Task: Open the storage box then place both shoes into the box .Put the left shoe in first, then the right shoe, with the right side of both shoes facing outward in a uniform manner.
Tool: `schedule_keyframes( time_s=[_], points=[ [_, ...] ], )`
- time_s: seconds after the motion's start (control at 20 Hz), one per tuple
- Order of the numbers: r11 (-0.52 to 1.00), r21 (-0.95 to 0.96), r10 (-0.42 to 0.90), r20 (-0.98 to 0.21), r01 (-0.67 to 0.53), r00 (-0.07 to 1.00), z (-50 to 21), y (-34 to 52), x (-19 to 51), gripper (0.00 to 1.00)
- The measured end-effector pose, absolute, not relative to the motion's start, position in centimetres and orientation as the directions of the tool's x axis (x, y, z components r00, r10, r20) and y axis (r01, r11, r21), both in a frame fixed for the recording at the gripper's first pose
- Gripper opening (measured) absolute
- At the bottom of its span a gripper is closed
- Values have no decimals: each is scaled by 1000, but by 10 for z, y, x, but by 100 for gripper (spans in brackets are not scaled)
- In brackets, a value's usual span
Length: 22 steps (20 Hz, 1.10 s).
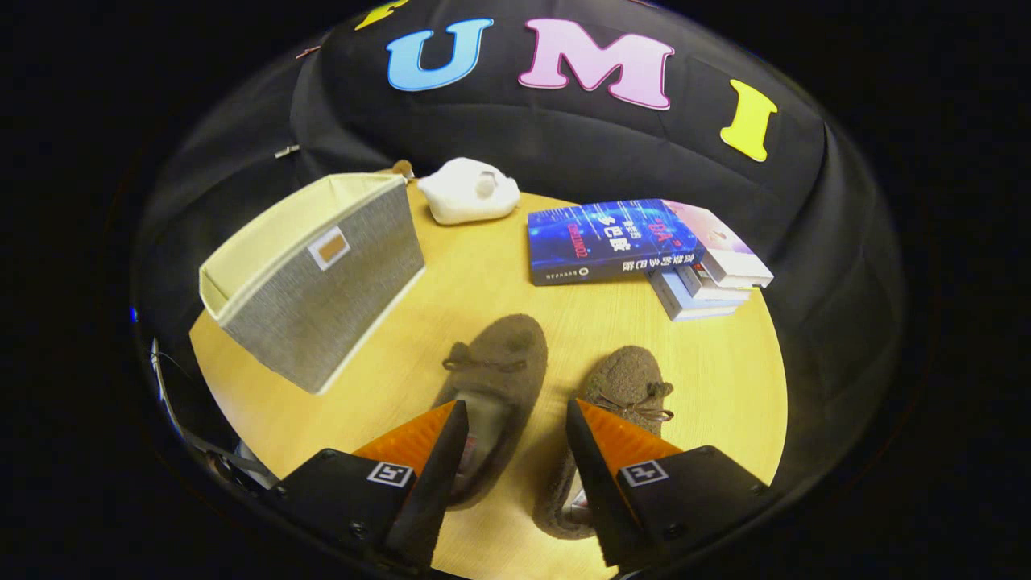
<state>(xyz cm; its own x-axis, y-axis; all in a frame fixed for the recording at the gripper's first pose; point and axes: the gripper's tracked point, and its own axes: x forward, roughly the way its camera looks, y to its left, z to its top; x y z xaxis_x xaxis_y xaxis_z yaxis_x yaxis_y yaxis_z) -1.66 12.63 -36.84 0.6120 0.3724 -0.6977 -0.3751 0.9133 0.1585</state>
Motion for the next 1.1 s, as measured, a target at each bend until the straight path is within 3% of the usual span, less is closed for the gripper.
schedule_keyframes(
  time_s=[0.4,0.55,0.65,0.7,1.1],
  points=[
    [940,145,313,-728,-309,610,-413,141,12,59],
    [954,146,280,-752,-263,597,-422,146,15,35],
    [961,165,268,-746,-220,609,-419,146,17,11],
    [962,193,273,-746,-195,608,-419,148,16,7],
    [953,293,271,-713,-76,646,-369,134,12,6]
  ],
)
